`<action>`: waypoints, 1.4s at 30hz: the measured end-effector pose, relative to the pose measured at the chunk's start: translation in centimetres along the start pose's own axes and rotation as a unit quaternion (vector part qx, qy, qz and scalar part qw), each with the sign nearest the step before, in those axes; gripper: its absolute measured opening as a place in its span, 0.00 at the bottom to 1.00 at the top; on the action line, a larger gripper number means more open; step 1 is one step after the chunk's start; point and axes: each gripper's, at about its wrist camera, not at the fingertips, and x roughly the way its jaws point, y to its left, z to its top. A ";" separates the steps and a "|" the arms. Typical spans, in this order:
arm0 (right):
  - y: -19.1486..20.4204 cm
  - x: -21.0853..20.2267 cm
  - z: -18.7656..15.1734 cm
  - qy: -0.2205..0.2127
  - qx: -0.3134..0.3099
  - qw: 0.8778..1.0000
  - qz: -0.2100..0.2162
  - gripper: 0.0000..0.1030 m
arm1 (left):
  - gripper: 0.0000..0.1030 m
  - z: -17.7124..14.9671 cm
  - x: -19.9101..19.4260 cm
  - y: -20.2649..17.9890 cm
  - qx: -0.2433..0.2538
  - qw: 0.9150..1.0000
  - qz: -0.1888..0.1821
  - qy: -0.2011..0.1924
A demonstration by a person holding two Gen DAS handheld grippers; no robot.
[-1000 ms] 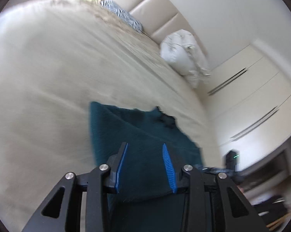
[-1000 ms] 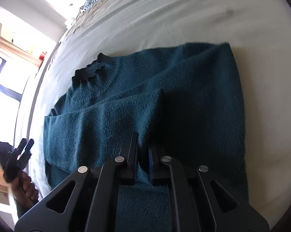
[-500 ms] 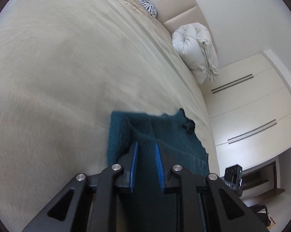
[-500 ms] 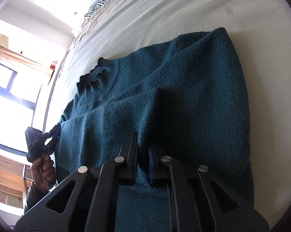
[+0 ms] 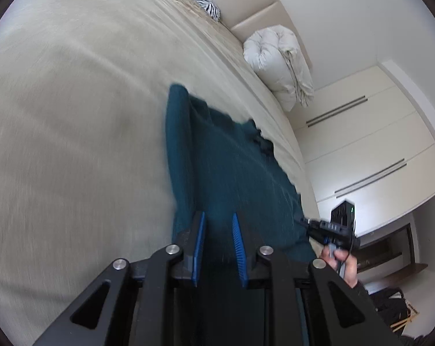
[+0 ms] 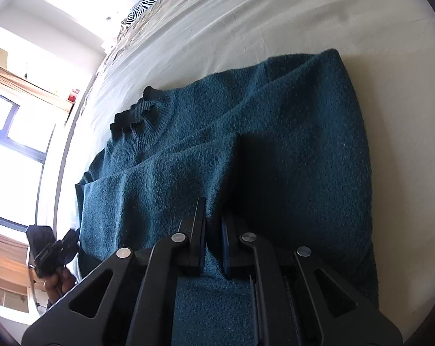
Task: Fold small clothes
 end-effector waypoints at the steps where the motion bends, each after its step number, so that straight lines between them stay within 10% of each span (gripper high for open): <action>1: 0.3 -0.1 0.1 -0.002 -0.006 1.000 -0.007 0.08 | 0.22 -0.4 0.0 0.0 0.004 1.000 0.002 0.003; 17: -4.2 -2.1 -2.3 -0.031 0.068 0.994 0.075 0.11 | 0.35 -4.1 -3.8 0.5 -0.015 1.000 -0.005 -0.010; 21: -4.5 -5.5 -4.8 -0.065 0.063 0.994 0.061 0.28 | 0.63 -6.4 -7.1 -0.2 -0.019 0.999 -0.001 -0.026; 24: -4.8 -8.6 -7.7 -0.095 0.067 0.991 0.063 0.59 | 0.74 -8.9 -9.6 -1.0 -0.020 0.999 0.003 -0.034; 42: -8.1 -17.7 -22.4 -0.070 0.053 0.994 0.060 0.62 | 0.68 -24.1 -14.5 -3.5 -0.027 0.996 0.045 0.079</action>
